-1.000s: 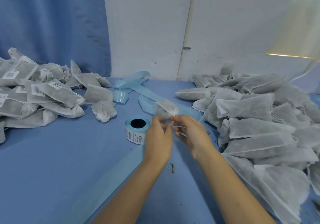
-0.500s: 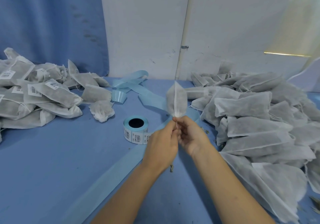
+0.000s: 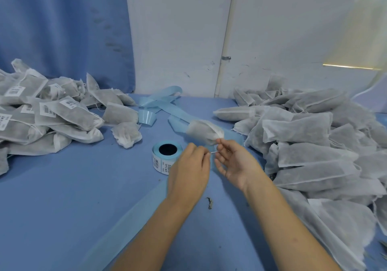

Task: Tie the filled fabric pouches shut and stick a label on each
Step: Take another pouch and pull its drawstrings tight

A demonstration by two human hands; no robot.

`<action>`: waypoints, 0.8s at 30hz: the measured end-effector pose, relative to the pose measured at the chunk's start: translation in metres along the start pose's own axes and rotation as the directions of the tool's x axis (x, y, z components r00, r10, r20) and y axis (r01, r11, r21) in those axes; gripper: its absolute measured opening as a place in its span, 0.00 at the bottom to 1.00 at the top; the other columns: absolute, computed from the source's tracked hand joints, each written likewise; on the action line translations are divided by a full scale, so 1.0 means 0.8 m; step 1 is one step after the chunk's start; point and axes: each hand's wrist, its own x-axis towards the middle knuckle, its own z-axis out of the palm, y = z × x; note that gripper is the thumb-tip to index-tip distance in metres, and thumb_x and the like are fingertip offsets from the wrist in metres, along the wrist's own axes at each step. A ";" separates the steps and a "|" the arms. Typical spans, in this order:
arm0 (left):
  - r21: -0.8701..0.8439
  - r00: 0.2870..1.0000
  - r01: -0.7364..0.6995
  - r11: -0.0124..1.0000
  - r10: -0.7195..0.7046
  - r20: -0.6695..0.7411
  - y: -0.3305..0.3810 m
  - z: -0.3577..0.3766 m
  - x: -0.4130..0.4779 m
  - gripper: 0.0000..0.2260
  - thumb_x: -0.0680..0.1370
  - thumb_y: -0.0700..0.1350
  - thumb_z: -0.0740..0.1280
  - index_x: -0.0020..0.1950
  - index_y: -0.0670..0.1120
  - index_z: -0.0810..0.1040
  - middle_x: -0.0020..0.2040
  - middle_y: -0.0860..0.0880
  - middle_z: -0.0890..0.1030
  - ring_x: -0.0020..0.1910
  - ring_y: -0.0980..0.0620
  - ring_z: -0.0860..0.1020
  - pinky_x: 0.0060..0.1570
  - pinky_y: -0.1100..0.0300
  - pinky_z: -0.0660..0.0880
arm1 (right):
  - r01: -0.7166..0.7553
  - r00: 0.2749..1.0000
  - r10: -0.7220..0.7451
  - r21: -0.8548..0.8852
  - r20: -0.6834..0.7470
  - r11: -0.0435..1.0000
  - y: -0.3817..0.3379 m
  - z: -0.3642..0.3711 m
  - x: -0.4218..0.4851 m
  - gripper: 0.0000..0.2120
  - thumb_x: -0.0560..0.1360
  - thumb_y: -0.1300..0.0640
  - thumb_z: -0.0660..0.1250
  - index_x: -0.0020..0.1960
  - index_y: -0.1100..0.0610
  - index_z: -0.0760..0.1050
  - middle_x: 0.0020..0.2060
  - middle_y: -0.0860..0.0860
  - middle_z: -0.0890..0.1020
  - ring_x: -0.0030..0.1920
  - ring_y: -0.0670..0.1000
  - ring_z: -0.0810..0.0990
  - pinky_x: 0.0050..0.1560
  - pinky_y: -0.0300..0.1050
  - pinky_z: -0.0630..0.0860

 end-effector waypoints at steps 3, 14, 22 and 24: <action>0.139 0.989 -0.112 0.984 0.124 -0.076 0.003 -0.011 0.005 0.07 0.79 0.43 0.65 0.45 0.42 0.80 0.43 0.47 0.75 0.42 0.48 0.75 0.34 0.57 0.67 | 0.178 0.976 -0.206 -0.292 -0.066 0.939 0.002 -0.003 0.000 0.05 0.77 0.59 0.63 0.43 0.56 0.76 0.27 0.47 0.71 0.25 0.44 0.64 0.28 0.35 0.61; 0.209 0.987 -0.142 0.967 0.156 -0.049 0.002 -0.017 0.010 0.06 0.78 0.39 0.66 0.42 0.41 0.80 0.59 0.45 0.77 0.40 0.46 0.79 0.30 0.56 0.68 | 0.406 0.803 -0.580 -0.837 0.136 0.367 0.018 0.005 -0.002 0.09 0.77 0.58 0.56 0.39 0.57 0.67 0.32 0.47 0.72 0.33 0.48 0.68 0.37 0.48 0.66; -0.086 0.985 -0.157 0.984 0.162 0.056 -0.008 -0.006 0.011 0.15 0.82 0.38 0.58 0.68 0.41 0.72 0.72 0.51 0.68 0.60 0.60 0.71 0.55 0.76 0.62 | 0.398 0.729 -0.585 -0.916 0.354 -0.058 0.023 0.014 -0.012 0.13 0.80 0.59 0.55 0.60 0.54 0.74 0.57 0.46 0.77 0.57 0.51 0.73 0.48 0.48 0.71; -0.234 0.994 -0.093 0.968 0.103 0.033 -0.005 -0.006 0.013 0.15 0.82 0.38 0.57 0.68 0.39 0.71 0.69 0.53 0.69 0.64 0.64 0.66 0.58 0.81 0.57 | 0.454 0.718 -0.571 -0.890 0.398 -0.049 0.026 0.013 -0.011 0.18 0.79 0.61 0.56 0.66 0.52 0.72 0.64 0.44 0.75 0.62 0.50 0.71 0.54 0.47 0.72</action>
